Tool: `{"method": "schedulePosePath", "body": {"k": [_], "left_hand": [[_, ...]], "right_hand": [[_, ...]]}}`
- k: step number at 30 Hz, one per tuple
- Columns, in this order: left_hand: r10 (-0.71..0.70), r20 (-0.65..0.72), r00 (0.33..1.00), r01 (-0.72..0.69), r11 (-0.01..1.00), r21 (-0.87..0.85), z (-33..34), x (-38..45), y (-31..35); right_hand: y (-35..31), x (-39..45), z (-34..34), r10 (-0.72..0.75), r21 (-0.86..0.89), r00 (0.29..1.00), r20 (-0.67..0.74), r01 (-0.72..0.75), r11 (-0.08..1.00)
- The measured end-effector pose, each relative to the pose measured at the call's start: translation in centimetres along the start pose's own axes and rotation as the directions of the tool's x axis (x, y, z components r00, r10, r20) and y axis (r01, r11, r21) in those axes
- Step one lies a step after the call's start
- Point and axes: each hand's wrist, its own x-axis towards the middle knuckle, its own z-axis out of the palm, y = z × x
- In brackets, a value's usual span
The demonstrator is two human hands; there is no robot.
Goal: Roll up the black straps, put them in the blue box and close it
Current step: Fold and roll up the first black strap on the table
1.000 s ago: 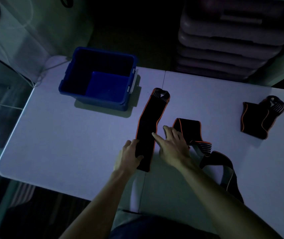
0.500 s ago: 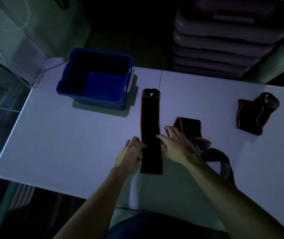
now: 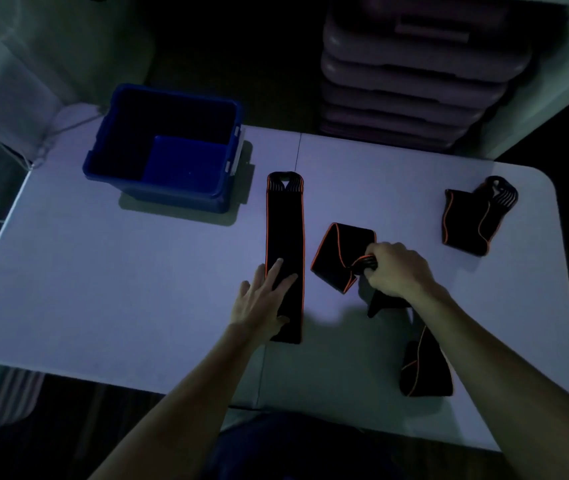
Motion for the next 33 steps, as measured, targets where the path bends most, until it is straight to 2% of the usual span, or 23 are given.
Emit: {"method": "schedulePosePath", "body": {"k": [2, 3, 5, 7, 8, 10, 13, 17, 18, 19, 21, 22, 23, 25, 27, 29, 31, 33], "left_hand": [[-0.011, -0.023, 1.0, 0.01, 0.997, -0.071, -0.7, 0.1, 0.1], [-0.021, -0.057, 0.998, 0.013, 0.989, -0.147, -1.2, 0.2, 0.4], [-0.025, -0.179, 0.983, -0.041, 0.935, -0.353, -2.8, 0.5, 1.6], [-0.021, -0.311, 0.95, -0.156, 0.833, -0.531, -4.5, 1.2, 3.5], [-0.034, -0.349, 0.936, -0.195, 0.778, -0.598, -5.4, 1.5, 4.5], [-0.081, -0.364, 0.928, -0.216, 0.678, -0.702, -6.9, 2.5, 6.1], [-0.152, -0.378, 0.913, -0.227, 0.581, -0.782, -8.6, 3.7, 7.5], [-0.326, -0.304, 0.895, -0.212, 0.289, -0.934, -9.4, 4.4, 7.5], [-0.359, -0.278, 0.891, -0.192, 0.256, -0.947, -9.7, 4.2, 7.3], [-0.374, -0.257, 0.891, -0.184, 0.22, -0.958, -10.0, 4.1, 7.0], [-0.374, -0.208, 0.904, -0.16, 0.157, -0.975, -10.9, 3.6, 6.5], [-0.363, -0.202, 0.91, -0.154, 0.157, -0.976, -11.4, 3.4, 6.3], [-0.335, -0.202, 0.92, -0.151, 0.172, -0.974, -11.7, 3.3, 6.1], [-0.282, -0.19, 0.94, -0.142, 0.183, -0.973, -12.1, 3.0, 6.0], [-0.249, -0.169, 0.954, -0.131, 0.162, -0.978, -12.4, 2.9, 5.9], [-0.225, -0.146, 0.963, -0.117, 0.134, -0.984, -12.6, 2.8, 5.5], [-0.184, -0.123, 0.975, -0.105, 0.103, -0.989, -12.6, 2.4, 5.2], [-0.137, -0.092, 0.986, -0.069, 0.165, -0.984, -11.7, 2.1, 4.8]], "right_hand": [[-0.4, -0.1, -1.0, 0.025, 0.267, 0.999, -0.033, -0.015, 0.964], [-0.8, -0.1, -1.7, 0.037, 0.416, 0.998, -0.058, -0.01, 0.909], [-2.1, -0.5, -3.5, 0.096, 0.719, 0.994, -0.059, -0.025, 0.695], [-3.5, -1.2, -5.6, 0.115, 0.907, 0.993, 0.013, -0.061, 0.417], [-4.1, -1.6, -6.7, 0.095, 0.947, 0.995, 0.045, -0.072, 0.313], [-5.2, -2.2, -8.4, 0.03, 0.983, 0.997, 0.066, -0.07, 0.172], [-6.5, -3.0, -10.2, -0.106, 0.998, 0.993, 0.055, -0.058, -0.028], [-6.9, -3.4, -11.8, -0.23, 0.975, 0.973, -0.004, -0.047, -0.215], [-6.7, -3.1, -12.0, -0.2, 0.976, 0.979, -0.023, -0.022, -0.218], [-6.4, -2.7, -11.9, -0.135, 0.985, 0.99, -0.049, 0.025, -0.173], [-5.6, -1.6, -11.3, 0.016, 0.988, 0.99, -0.14, 0.139, 0.064], [-5.3, -1.1, -10.7, 0.03, 0.963, 0.983, -0.179, 0.169, 0.208], [-5.3, -0.8, -10.2, -0.013, 0.93, 0.984, -0.176, 0.17, 0.326], [-5.6, -0.7, -9.1, -0.145, 0.887, 0.988, -0.062, 0.121, 0.445], [-6.1, -0.7, -8.2, -0.177, 0.888, 0.984, -0.002, 0.084, 0.452], [-6.5, -0.3, -7.6, -0.117, 0.906, 0.992, -0.056, 0.099, 0.41], [-6.9, -0.1, -7.6, -0.062, 0.945, 0.994, -0.091, 0.106, 0.308], [-7.5, -0.2, -8.2, -0.059, 0.973, 0.994, -0.093, 0.103, 0.208]]}}
